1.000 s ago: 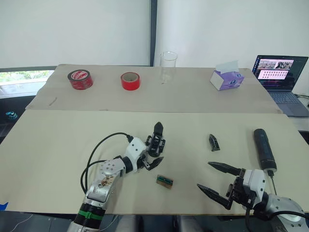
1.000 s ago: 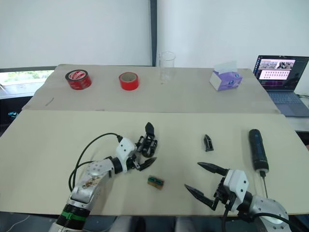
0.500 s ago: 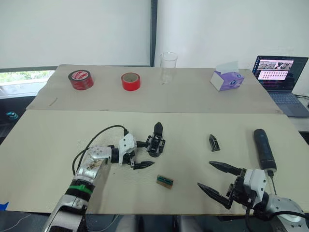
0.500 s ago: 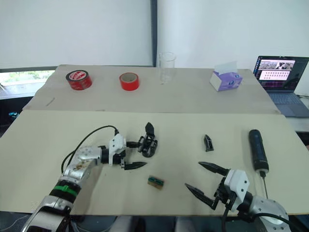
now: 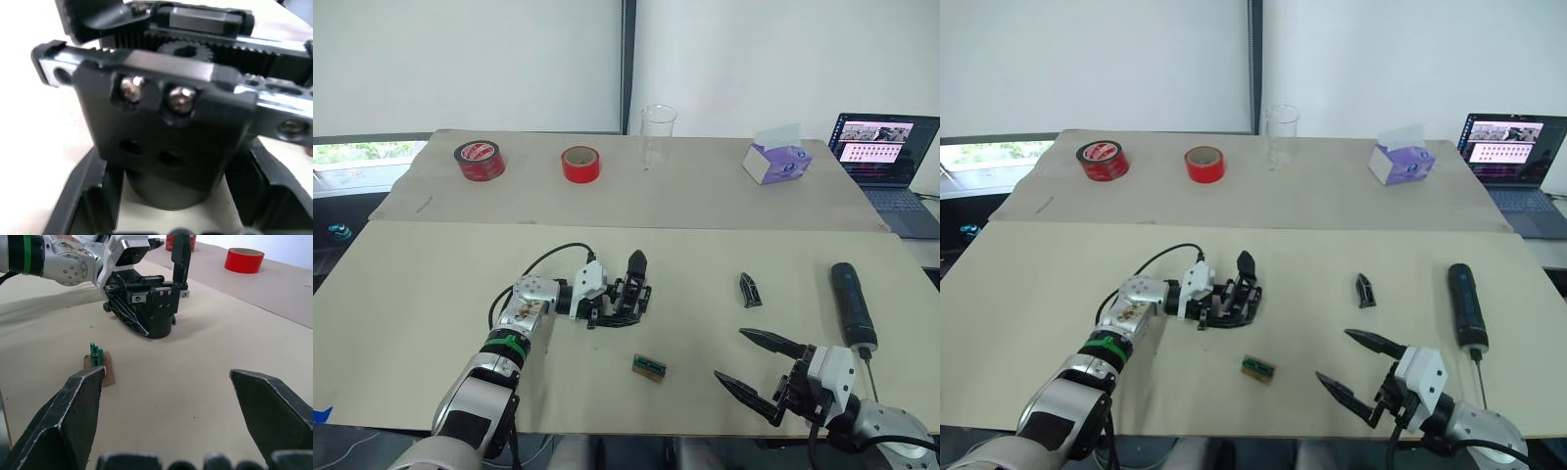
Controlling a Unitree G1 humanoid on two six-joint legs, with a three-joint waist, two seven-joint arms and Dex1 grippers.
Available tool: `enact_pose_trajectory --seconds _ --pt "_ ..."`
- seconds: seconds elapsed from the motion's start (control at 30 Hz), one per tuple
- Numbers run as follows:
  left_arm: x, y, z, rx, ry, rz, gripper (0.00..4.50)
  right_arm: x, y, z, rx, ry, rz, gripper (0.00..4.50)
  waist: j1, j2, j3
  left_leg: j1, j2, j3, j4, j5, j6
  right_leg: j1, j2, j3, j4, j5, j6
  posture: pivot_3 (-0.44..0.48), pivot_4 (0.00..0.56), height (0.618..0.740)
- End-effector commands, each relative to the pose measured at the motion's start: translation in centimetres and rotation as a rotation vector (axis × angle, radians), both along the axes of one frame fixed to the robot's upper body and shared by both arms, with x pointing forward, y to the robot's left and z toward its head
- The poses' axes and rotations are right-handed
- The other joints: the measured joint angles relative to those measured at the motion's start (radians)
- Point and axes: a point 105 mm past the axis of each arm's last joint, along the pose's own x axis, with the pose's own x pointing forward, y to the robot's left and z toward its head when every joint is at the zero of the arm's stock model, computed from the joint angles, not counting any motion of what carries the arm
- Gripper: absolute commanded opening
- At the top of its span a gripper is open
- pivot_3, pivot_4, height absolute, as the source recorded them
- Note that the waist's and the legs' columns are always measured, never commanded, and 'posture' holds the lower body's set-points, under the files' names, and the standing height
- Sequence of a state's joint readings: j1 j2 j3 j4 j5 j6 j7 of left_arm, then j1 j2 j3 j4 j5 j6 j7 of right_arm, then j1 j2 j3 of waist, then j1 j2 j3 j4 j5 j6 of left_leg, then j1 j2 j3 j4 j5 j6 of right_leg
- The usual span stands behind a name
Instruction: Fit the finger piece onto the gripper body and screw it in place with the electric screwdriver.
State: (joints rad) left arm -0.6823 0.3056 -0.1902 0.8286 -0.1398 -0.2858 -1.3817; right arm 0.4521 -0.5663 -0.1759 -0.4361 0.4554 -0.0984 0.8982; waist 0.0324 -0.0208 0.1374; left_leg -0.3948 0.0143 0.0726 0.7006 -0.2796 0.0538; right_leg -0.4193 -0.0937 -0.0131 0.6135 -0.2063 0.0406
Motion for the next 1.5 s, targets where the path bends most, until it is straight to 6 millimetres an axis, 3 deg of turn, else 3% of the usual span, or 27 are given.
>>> enact_pose_trajectory --seconds 0.03,0.3,0.93,1.07,1.17,1.37,1.5 --pt "-0.6 -0.5 0.7 -0.043 -0.034 -0.042 2.35 -0.1 0.1 1.1 0.003 -0.045 -0.002 4.50 -0.004 0.000 0.000 0.000 0.000 0.000 0.000 0.000 0.000 0.000 0.000 0.000 0.000 0.000 0.000 0.000 0.150 0.740" --pt "-2.5 -2.9 1.1 -0.065 -0.035 -0.084 2.35 -0.2 0.2 1.0 0.006 -0.040 -0.005 4.50 -0.004 0.000 0.000 -0.003 0.000 0.000 0.002 0.000 0.000 -0.002 -0.001 0.000 0.000 0.000 0.000 0.000 0.150 0.740" --pt "-1.5 -1.7 -0.7 0.014 -0.016 0.056 2.35 0.1 0.3 1.0 0.012 -0.053 -0.019 4.50 -0.009 0.000 0.000 -0.002 0.000 -0.001 0.002 0.000 0.000 -0.001 0.000 0.000 0.001 0.000 0.001 0.000 0.150 0.740" --pt "-1.5 -1.4 -0.4 0.015 -0.005 0.054 4.29 -0.1 0.2 1.1 0.011 -0.052 -0.014 4.50 -0.011 0.000 0.000 -0.001 0.000 -0.001 0.002 0.000 0.000 -0.001 0.000 0.000 0.001 0.000 0.001 0.000 0.150 0.740" --pt "-1.7 -0.1 -0.5 0.022 -0.009 0.063 4.45 -0.1 -0.3 1.5 0.015 -0.067 -0.037 4.50 -0.018 0.000 0.000 -0.001 0.001 -0.001 0.002 0.000 0.000 -0.001 0.000 0.000 0.001 0.000 0.001 0.000 0.150 0.740" --pt "-1.9 6.2 0.2 -0.001 -0.021 0.164 4.45 -1.1 -2.4 2.7 0.004 -0.132 -0.196 4.50 -0.025 0.001 0.000 0.003 0.002 -0.001 -0.003 0.000 0.000 -0.001 0.001 0.001 0.002 -0.001 -0.002 0.000 0.150 0.740" --pt "-1.9 8.2 3.5 -0.089 -0.016 0.187 4.45 -1.4 -4.5 3.0 -0.016 -0.179 -0.387 4.50 -0.020 0.001 0.000 0.003 0.002 -0.001 -0.004 0.000 0.000 -0.002 0.001 0.000 0.004 -0.002 -0.002 0.000 0.150 0.740"
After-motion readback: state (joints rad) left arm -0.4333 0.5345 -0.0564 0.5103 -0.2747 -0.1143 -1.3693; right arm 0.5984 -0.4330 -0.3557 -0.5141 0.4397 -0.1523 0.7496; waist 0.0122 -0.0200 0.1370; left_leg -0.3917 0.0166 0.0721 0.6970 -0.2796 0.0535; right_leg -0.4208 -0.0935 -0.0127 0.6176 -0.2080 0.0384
